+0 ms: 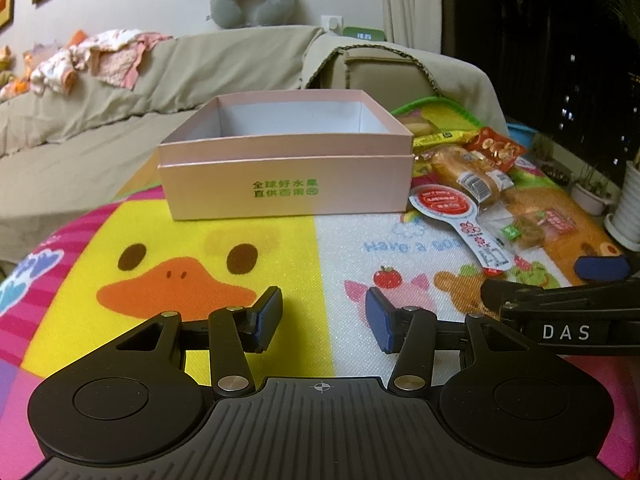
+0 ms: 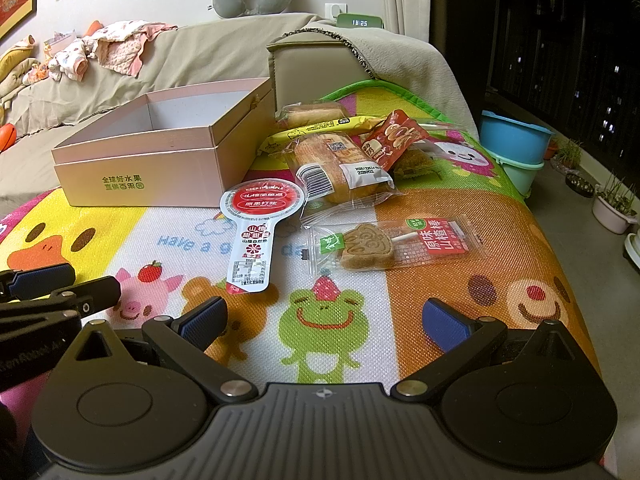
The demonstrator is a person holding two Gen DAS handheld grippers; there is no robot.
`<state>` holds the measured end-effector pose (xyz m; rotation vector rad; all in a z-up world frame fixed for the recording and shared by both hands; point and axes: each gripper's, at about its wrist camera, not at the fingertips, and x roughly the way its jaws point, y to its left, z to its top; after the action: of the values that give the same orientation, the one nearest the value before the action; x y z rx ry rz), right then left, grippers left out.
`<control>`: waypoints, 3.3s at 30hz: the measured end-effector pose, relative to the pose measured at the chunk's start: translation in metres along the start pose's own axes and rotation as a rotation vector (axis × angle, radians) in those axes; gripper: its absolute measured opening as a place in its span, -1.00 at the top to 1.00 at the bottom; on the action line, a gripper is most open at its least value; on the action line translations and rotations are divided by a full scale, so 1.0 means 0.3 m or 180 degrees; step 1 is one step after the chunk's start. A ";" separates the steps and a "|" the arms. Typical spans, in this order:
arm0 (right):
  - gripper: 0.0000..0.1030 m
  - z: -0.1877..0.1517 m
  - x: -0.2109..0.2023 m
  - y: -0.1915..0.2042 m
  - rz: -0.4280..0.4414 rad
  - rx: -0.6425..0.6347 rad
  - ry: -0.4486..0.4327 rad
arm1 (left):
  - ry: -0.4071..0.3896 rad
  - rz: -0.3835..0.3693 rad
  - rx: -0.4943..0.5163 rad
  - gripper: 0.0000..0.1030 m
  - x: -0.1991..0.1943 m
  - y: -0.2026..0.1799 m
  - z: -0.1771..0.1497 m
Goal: Organize objects
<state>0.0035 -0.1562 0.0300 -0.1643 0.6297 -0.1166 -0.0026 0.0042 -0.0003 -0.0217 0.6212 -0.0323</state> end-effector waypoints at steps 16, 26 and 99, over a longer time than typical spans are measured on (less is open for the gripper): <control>-1.00 -0.002 -0.001 -0.012 0.0006 0.0009 0.0000 | 0.0006 -0.0057 -0.0063 -0.04 -0.021 -0.003 -0.003; -1.00 0.002 0.000 0.004 0.0010 0.0015 -0.0004 | 0.0007 -0.0046 -0.0033 -0.04 -0.008 -0.004 0.002; -0.15 0.468 0.132 0.162 0.0440 -0.0711 0.1227 | 0.1237 0.0134 -0.0287 0.84 0.391 0.406 0.545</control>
<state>0.1215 -0.0983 0.1099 -0.3175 1.0369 0.0588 0.1909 0.1233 0.0606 -0.0911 1.0114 0.0332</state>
